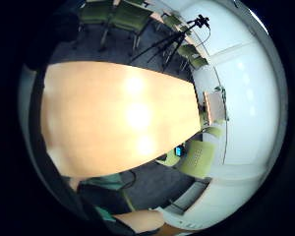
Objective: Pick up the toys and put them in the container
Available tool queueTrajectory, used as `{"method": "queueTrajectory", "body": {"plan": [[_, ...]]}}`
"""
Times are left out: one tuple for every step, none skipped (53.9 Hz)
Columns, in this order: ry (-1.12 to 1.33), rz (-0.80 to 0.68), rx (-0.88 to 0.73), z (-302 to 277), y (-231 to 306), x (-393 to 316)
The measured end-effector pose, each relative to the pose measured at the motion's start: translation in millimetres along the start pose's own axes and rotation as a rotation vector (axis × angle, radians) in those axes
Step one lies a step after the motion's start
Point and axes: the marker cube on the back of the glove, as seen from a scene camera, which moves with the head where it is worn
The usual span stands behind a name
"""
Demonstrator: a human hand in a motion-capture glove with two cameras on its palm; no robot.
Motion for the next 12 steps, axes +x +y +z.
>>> {"method": "queueTrajectory", "body": {"plan": [[-0.001, 0.006, -0.002, 2, 1, 3], [-0.002, 0.012, -0.005, 3, 2, 6], [0.0, 0.016, -0.007, 5, 3, 9], [0.002, 0.02, -0.01, 7, 4, 12], [0.005, 0.023, -0.013, 9, 4, 15], [0.009, 0.026, -0.016, 11, 5, 17], [0.012, 0.029, -0.019, 12, 6, 20], [0.014, 0.032, -0.021, 14, 7, 22], [0.016, 0.034, -0.022, 15, 7, 23], [0.018, 0.036, -0.023, 17, 8, 25], [0.019, 0.037, -0.024, 18, 8, 26], [0.02, 0.037, -0.024, 18, 9, 26]]}}
